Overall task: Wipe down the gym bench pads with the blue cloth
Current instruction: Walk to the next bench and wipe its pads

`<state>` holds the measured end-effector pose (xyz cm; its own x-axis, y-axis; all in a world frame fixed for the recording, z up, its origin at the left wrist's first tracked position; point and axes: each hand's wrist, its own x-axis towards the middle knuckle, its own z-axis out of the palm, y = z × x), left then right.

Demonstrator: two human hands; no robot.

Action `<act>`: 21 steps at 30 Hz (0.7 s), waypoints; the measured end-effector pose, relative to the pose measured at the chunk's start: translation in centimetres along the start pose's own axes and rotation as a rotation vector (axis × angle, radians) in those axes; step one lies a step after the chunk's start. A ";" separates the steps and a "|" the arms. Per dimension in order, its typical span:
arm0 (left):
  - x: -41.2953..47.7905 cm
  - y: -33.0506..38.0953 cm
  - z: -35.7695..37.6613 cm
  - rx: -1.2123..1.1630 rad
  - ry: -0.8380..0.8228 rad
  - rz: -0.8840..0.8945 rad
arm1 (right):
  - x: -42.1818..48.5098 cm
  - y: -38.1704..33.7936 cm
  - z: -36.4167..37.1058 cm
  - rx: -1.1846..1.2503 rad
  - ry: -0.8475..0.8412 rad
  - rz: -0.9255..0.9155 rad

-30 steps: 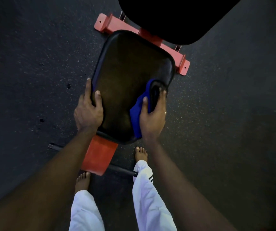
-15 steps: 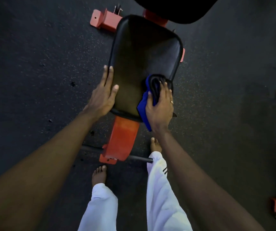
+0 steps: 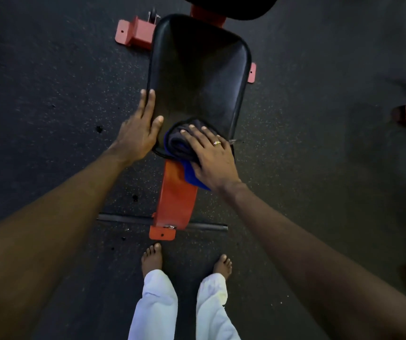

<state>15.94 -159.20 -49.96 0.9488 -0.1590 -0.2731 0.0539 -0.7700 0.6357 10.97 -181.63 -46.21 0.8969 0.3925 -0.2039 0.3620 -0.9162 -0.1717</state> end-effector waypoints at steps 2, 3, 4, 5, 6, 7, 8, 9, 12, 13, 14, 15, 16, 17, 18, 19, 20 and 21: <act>-0.3 0.7 -0.2 0.008 0.011 -0.034 | -0.6 0.9 -0.9 0.074 -0.006 0.124; -0.8 1.3 -0.3 -0.003 0.019 -0.061 | -1.1 1.3 -1.4 0.142 -0.016 0.207; -1.4 1.9 -0.5 -0.033 0.031 -0.098 | -1.6 1.7 -1.9 0.199 -0.034 0.279; -2.1 2.8 -0.7 -0.077 0.051 -0.137 | -2.3 2.2 -2.5 0.222 -0.055 0.321; -3.0 3.6 -1.0 -0.125 0.079 -0.166 | -3.0 2.8 -3.2 0.214 -0.069 0.335; -3.8 4.5 -1.4 -0.162 0.100 -0.182 | -3.8 3.3 -4.0 0.198 -0.079 0.338; -4.6 5.4 -1.8 -0.183 0.106 -0.183 | -4.6 3.9 -4.8 0.195 -0.086 0.346; -5.3 6.1 -2.4 -0.189 0.096 -0.174 | -5.5 4.5 -5.6 0.210 -0.088 0.365; -6.8 8.5 -4.5 -0.172 0.030 -0.149 | -8.0 6.5 -8.8 0.273 -0.043 0.452; -7.2 9.7 -5.4 -0.168 0.013 -0.141 | -9.0 7.2 -10.2 0.282 -0.031 0.478; -7.6 11.0 -6.4 -0.164 -0.004 -0.134 | -9.9 7.9 -11.9 0.289 -0.025 0.501; -8.1 12.6 -7.5 -0.153 -0.022 -0.122 | -10.8 8.6 -13.7 0.293 -0.021 0.522; -8.5 14.3 -8.5 -0.138 -0.046 -0.108 | -11.8 9.3 -15.5 0.292 -0.016 0.542; -9.0 16.0 -9.5 -0.117 -0.070 -0.088 | -12.9 10.1 -17.4 0.289 -0.008 0.566; -9.3 17.8 -10.4 -0.098 -0.088 -0.061 | -13.8 10.9 -19.3 0.291 0.012 0.590; -9.4 19.5 -11.3 -0.083 -0.102 -0.029 | -14.8 11.8 -21.1 0.296 0.039 0.614; -9.4 21.3 -12.3 -0.075 -0.111 0.000 | -15.8 12.8 -23.0 0.302 0.069 0.638; -9.3 23.2 -13.2 -0.067 -0.115 0.028 | -16.9 13.7 -24.8 0.305 0.102 0.657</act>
<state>12.45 -167.41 -23.13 0.9084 -0.2526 -0.3332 0.0522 -0.7221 0.6898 7.12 -202.84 -21.24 0.9293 -0.2533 -0.2688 -0.3323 -0.8911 -0.3090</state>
